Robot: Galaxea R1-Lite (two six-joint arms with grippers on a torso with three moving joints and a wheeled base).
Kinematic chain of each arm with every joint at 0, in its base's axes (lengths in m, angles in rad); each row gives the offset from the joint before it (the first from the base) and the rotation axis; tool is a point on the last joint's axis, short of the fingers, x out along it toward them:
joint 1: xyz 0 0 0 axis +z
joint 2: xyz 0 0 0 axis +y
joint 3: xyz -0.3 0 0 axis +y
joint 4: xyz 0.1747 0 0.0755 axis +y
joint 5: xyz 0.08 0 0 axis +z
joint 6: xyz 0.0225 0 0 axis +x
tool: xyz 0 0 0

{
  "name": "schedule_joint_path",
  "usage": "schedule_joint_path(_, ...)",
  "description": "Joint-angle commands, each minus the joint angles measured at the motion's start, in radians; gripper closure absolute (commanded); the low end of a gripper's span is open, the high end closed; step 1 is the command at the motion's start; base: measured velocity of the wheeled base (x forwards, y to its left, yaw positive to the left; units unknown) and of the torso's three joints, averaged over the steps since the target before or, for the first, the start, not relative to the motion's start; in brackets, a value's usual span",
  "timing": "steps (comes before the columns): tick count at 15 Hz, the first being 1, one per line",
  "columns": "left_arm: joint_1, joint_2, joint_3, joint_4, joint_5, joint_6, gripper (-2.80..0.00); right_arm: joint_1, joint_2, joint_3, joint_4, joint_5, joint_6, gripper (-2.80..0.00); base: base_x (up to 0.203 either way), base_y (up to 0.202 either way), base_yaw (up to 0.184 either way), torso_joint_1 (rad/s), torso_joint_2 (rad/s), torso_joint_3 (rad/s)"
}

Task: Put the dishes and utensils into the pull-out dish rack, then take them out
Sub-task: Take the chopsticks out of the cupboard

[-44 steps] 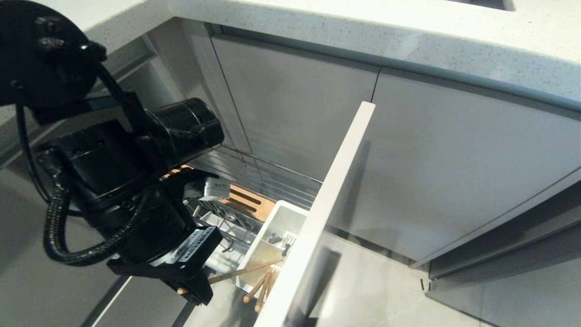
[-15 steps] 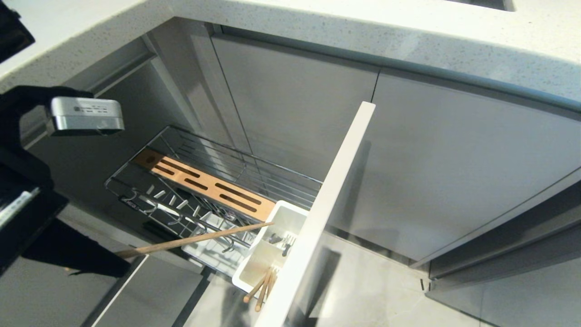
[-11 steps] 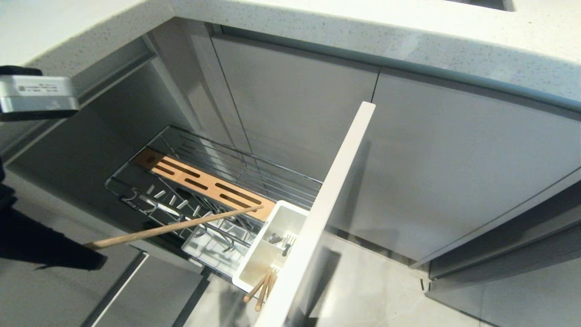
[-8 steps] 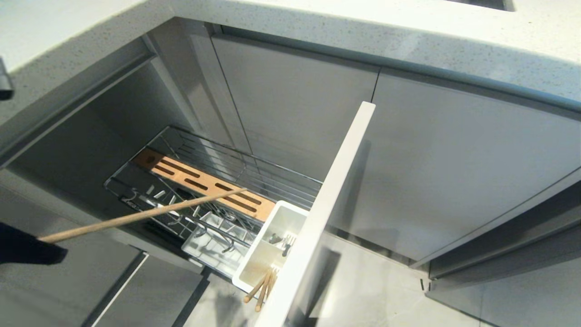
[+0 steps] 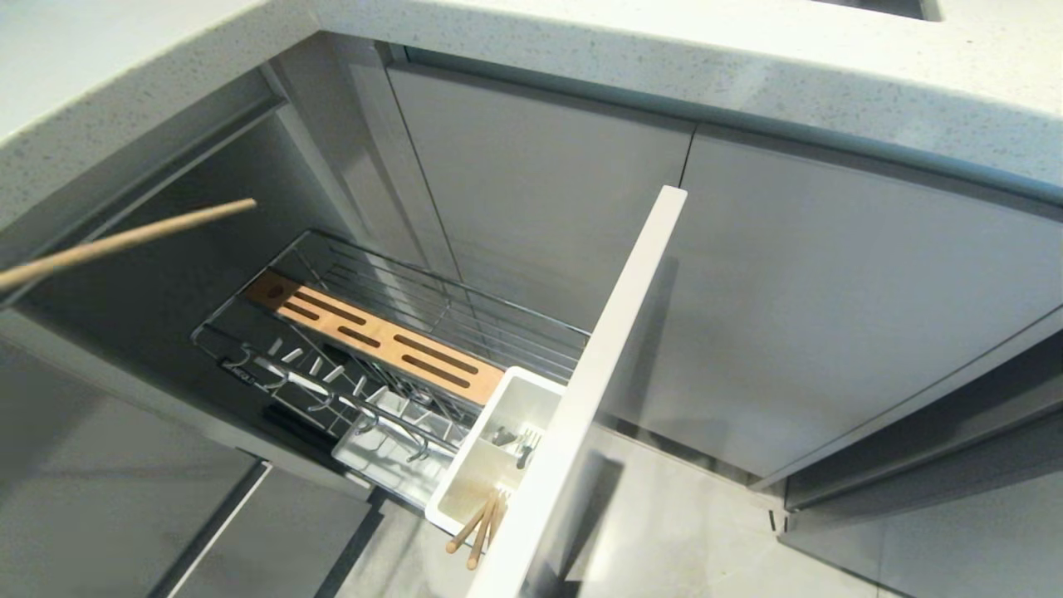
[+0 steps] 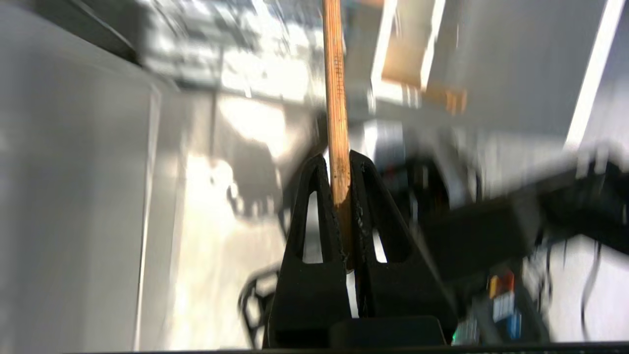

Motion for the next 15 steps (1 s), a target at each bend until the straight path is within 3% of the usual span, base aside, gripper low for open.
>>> schedule_joint_path(1,0.115,-0.098,0.0,-0.068,-0.028,0.0,0.0,0.0,0.001,0.002,0.0,0.0,0.0,0.0,0.0,0.0,0.0,0.0,0.0,0.0)
schedule_joint_path(6,0.35,-0.196,0.003,-0.248,-0.043,-0.063,0.0,0.0,0.001,0.002,0.0,0.0,0.0,0.0,0.0,0.0,0.0,0.0,0.0,0.0)
schedule_joint_path(8,0.501,-0.199,0.006,-0.31,-0.032,-0.139,0.0,0.0,0.001,0.002,0.0,0.0,0.0,0.0,0.0,0.0,0.0,0.0,0.0,0.0)
schedule_joint_path(10,0.702,-0.195,0.036,-0.392,-0.005,-0.232,0.0,0.0,0.001,0.002,0.0,0.0,0.0,0.0,0.0,0.0,0.0,0.0,0.0,0.0)
schedule_joint_path(13,0.976,-0.179,0.155,-0.581,0.057,-0.37,0.0,0.0,0.001,0.002,0.0,0.0,0.0,0.0,0.0,0.0,0.0,0.0,0.0,0.0)
schedule_joint_path(15,1.097,-0.145,0.218,-0.642,0.078,-0.428,0.0,0.0,0.001,0.002,0.0,0.0,0.0,0.0,0.0,0.0,0.0,0.0,0.0,0.0)
